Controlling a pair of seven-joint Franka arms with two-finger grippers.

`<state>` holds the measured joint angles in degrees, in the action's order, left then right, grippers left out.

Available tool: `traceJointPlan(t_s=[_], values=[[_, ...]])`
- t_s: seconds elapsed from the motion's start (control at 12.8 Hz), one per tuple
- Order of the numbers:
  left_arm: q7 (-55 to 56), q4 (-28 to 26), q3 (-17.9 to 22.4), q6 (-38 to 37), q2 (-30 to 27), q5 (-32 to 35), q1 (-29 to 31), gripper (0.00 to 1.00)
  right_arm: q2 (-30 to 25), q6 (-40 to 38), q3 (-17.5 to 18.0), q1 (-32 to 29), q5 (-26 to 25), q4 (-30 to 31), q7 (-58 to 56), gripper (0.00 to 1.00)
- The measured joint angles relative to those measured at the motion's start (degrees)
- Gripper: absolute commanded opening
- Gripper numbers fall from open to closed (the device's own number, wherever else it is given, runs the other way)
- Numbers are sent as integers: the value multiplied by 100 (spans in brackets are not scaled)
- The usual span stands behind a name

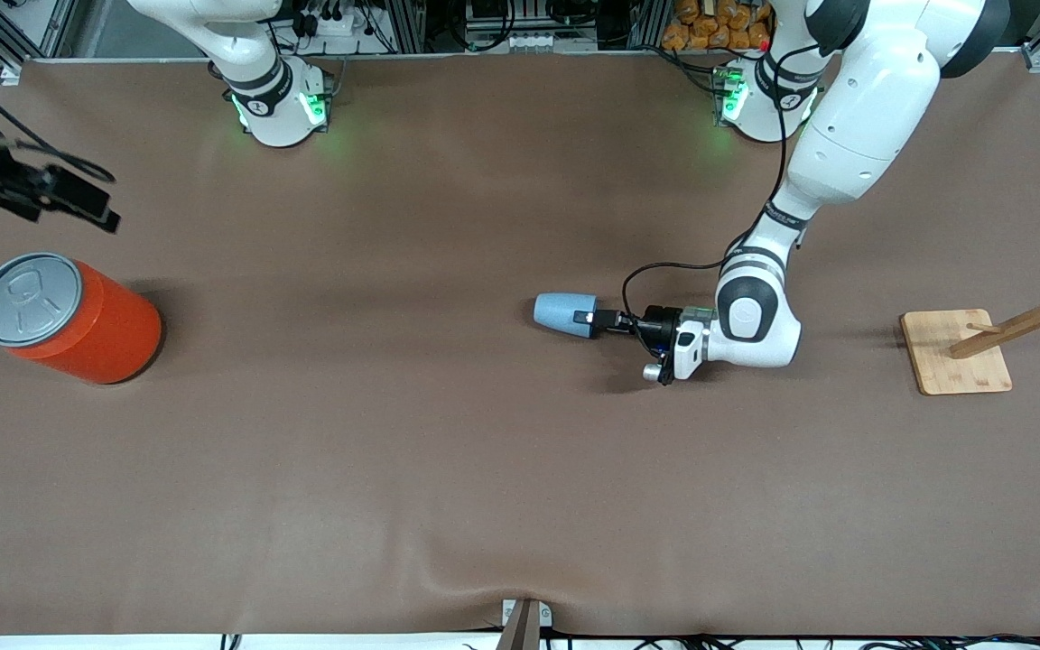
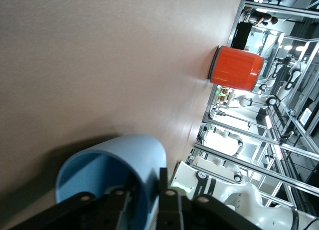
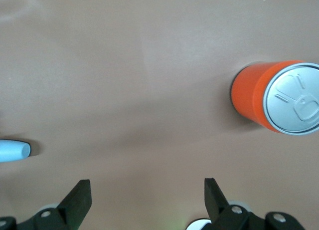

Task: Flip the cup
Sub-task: 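Lift the blue cup with the left gripper and rotate it upright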

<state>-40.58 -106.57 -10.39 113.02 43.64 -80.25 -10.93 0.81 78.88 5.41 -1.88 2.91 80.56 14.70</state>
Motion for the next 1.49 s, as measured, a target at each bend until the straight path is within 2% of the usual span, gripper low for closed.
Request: traceJointPlan(t_s=[0.16, 0.31, 0.63, 0.71, 1.18, 1.49], values=[[358, 30, -14, 5, -8, -4, -14, 0, -241, 235, -10, 3, 0, 429, -97, 100], [705, 117, 12, 73, -9, -3, -15, 0, -245, 354, -8, 4, -22, 597, -236, 100], [1658, 454, 76, 96, -292, 32, -15, 0, -237, 639, 9, 46, -329, 638, -925, 100], [2014, 527, 79, 103, -452, 232, -16, 0, -237, 650, 3, 46, -331, 638, -968, 100], [5169, 1367, 31, 117, -1294, 3572, -56, 0, -226, 654, -10, 44, -328, 638, -994, 100], [6567, 1703, 12, 155, -1368, 5841, -620, 0, -212, 653, -10, 44, -326, 638, -995, 100]])
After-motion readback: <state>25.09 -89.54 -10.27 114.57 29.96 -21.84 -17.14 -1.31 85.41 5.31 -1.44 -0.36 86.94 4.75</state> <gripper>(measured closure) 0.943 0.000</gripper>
